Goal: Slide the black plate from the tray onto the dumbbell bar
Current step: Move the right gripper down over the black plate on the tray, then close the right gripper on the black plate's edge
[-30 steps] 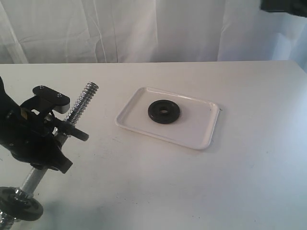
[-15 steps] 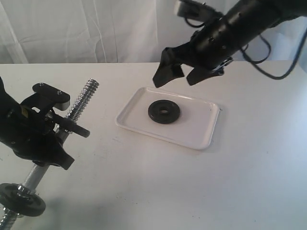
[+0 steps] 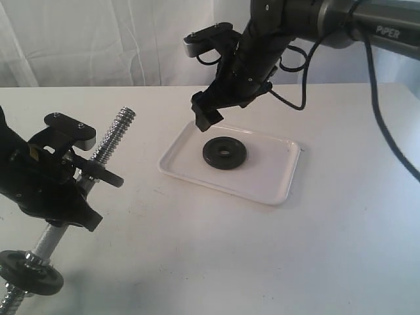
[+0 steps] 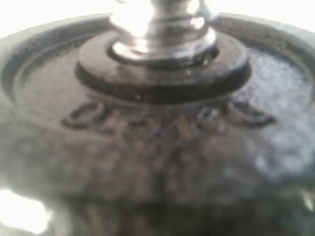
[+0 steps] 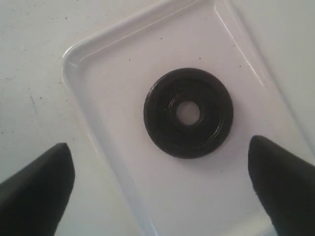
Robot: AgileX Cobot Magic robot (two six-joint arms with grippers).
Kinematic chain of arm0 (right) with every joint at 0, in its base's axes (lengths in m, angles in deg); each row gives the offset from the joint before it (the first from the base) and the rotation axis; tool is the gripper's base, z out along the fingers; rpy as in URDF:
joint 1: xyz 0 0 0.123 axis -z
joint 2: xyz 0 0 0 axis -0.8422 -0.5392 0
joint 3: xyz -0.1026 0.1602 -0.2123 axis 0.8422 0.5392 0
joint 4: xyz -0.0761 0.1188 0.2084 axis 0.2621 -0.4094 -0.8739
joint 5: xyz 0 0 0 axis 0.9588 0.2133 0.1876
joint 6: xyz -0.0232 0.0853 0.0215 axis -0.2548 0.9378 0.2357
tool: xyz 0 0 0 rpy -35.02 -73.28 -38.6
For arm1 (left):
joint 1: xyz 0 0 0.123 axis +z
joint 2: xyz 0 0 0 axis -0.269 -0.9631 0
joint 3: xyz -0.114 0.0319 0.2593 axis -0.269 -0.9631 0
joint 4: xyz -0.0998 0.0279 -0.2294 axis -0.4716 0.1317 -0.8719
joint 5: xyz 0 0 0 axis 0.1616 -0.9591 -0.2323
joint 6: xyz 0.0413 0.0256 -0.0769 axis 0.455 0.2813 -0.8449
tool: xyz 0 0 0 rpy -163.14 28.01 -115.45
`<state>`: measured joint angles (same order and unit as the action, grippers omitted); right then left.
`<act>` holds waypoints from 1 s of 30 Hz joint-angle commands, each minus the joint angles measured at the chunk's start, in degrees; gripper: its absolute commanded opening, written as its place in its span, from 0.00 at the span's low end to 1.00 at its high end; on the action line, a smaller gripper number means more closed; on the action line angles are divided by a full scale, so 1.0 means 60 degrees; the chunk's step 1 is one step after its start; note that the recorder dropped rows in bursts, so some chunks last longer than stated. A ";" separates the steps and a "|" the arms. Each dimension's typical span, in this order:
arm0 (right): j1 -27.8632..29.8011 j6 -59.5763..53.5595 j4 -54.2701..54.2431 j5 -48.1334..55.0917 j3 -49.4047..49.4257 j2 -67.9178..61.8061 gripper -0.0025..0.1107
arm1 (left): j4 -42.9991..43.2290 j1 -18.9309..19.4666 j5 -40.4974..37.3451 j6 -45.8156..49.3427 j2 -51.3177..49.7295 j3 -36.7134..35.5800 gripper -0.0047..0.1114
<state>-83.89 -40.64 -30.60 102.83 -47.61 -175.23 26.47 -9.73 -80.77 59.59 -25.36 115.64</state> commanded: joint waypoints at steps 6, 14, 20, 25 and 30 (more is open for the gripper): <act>-0.0039 0.0336 0.0181 -0.0255 -0.0737 -0.1192 0.81 | -0.0174 0.0007 0.0689 -0.0093 0.0501 0.0241 0.04; -0.0039 0.0336 0.0498 -0.0974 -0.0737 -0.1613 0.81 | -0.0174 0.0007 0.0689 -0.0093 0.0501 0.0241 0.04; -0.0039 0.0336 0.0848 -0.1150 -0.0737 -0.2046 0.81 | -0.0174 0.0007 0.0689 -0.0093 0.0501 0.0241 0.04; -0.0039 0.0357 0.0848 -0.1332 -0.0910 -0.2306 0.81 | -0.0174 0.0007 0.0689 -0.0093 0.0501 0.0241 0.04; -0.0039 0.0404 0.0848 -0.1281 -0.1188 -0.2618 0.81 | -0.0174 0.0007 0.0689 -0.0093 0.0501 0.0241 0.04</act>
<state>-84.10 -38.80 -26.08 95.39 -53.78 -190.17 26.47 -9.73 -80.66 59.59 -25.36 115.64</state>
